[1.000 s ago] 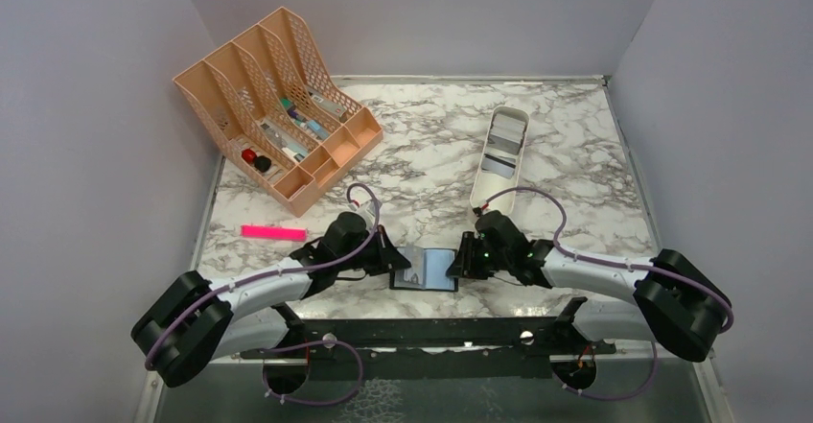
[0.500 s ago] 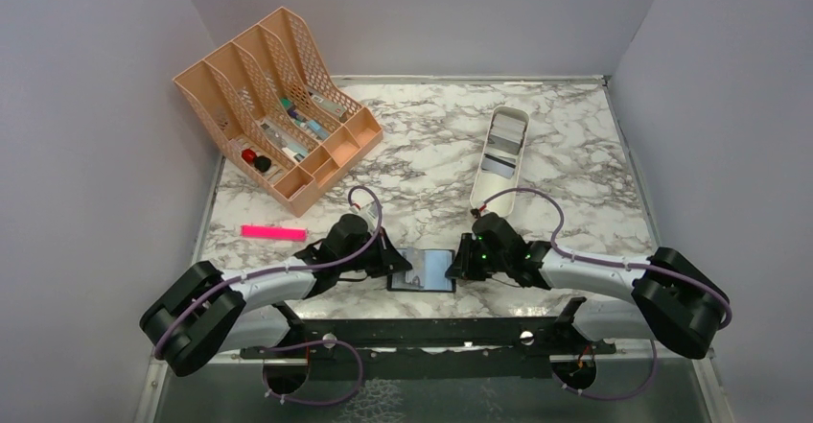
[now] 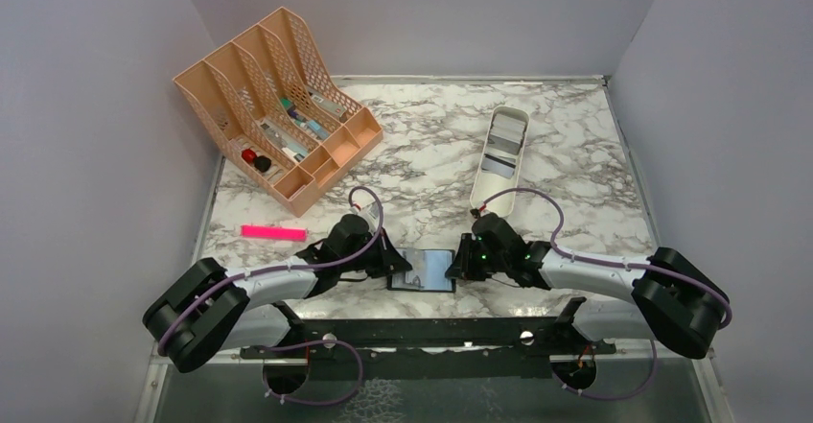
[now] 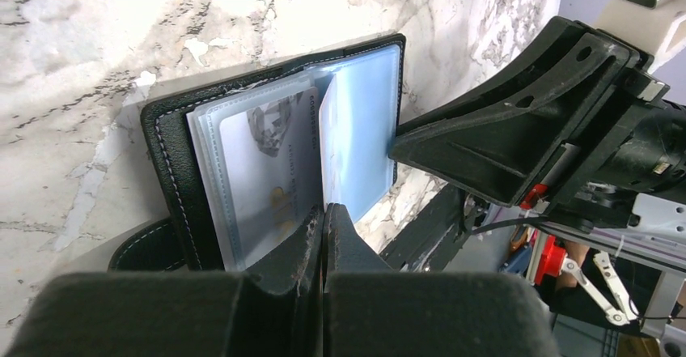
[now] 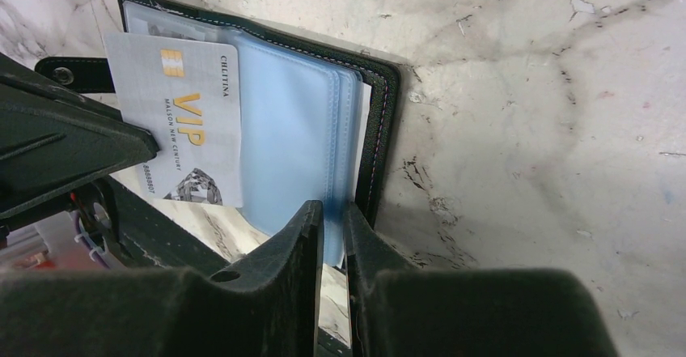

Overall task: Put the credit cards into the card holder
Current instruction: Insert the credit card into the card holder.

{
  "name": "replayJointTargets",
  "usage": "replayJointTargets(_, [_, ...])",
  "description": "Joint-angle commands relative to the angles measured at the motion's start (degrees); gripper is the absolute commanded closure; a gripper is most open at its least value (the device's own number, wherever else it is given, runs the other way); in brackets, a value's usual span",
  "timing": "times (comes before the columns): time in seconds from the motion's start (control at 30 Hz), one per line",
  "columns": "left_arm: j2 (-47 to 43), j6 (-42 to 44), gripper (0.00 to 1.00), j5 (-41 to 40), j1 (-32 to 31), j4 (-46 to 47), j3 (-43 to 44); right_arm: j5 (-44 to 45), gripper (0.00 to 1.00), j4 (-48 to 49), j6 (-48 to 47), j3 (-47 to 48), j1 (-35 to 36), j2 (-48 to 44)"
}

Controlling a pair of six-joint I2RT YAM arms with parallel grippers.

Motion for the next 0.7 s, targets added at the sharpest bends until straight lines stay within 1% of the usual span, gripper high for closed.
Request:
replayJointTargets(0.0, [0.4, 2.4, 1.00, -3.5, 0.1, -4.4, 0.7, 2.3, 0.80, -3.1, 0.2, -0.1, 0.8, 0.5])
replayJointTargets(0.07, [-0.5, 3.5, 1.00, -5.2, 0.1, -7.9, 1.6, 2.2, 0.80, -3.2, 0.2, 0.1, 0.8, 0.5])
replayJointTargets(0.17, [-2.2, 3.7, 1.00, -6.4, 0.0, -9.7, 1.2, 2.2, 0.81, -3.3, 0.1, 0.2, 0.8, 0.5])
replayJointTargets(0.27, [-1.7, 3.6, 1.00, -5.8, 0.0, -8.3, 0.7, 2.2, 0.81, -3.2, 0.0, 0.4, 0.8, 0.6])
replayJointTargets(0.47, [3.0, 2.6, 1.00, -3.7, -0.6, -3.7, 0.7, 1.9, 0.81, -2.8, -0.2, 0.8, 0.8, 1.7])
replayJointTargets(0.67, [3.6, 2.4, 1.00, -4.5, -1.2, -3.2, 0.9, 1.7, 0.81, -2.7, -0.1, 0.7, 0.8, 2.3])
